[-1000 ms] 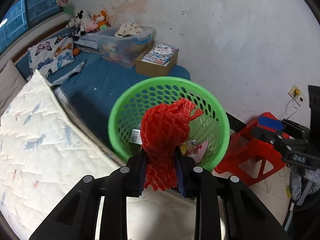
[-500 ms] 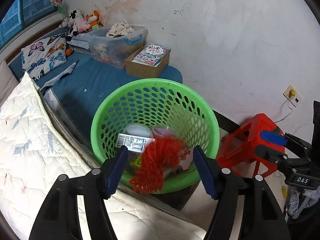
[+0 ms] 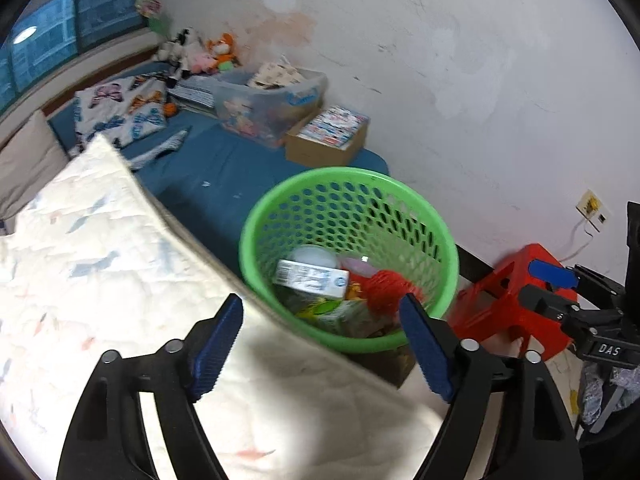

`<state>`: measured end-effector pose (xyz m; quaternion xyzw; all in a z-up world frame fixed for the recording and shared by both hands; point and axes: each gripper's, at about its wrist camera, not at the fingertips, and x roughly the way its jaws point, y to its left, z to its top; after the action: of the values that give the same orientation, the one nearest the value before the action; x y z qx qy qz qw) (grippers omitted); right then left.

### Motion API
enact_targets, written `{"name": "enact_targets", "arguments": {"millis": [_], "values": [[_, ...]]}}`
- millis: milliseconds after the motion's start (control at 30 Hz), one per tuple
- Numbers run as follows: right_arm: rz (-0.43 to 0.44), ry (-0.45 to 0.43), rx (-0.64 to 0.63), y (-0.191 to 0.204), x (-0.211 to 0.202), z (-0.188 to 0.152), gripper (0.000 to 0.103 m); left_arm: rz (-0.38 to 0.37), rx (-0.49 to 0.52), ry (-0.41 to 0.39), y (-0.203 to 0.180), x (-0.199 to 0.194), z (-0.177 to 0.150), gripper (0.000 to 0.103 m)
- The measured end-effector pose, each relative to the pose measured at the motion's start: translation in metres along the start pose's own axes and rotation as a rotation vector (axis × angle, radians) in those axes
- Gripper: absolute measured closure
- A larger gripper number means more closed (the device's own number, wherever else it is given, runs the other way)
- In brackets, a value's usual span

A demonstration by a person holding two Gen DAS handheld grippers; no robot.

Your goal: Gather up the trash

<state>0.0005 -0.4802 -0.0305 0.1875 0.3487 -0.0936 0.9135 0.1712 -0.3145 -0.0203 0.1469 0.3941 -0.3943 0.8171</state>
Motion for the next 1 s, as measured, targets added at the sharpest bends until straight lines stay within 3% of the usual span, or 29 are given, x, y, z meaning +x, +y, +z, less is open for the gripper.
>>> {"name": "enact_targets", "arguments": {"millis": [400,700,1000], "values": [[0.03,-0.023,-0.1,0.07,-0.008,-0.003,0.024,0.105,-0.081,-0.099,0.04,-0.076,-0.041,0.01],[0.064,-0.026,-0.156,0.122,-0.011,-0.006,0.015,0.211,-0.131,-0.154,0.067,-0.125,-0.079,0.007],[0.058,-0.023,-0.253,0.172,-0.005,-0.016,0.007,0.305,-0.263,-0.194,0.109,-0.172,-0.122,0.007]]}}
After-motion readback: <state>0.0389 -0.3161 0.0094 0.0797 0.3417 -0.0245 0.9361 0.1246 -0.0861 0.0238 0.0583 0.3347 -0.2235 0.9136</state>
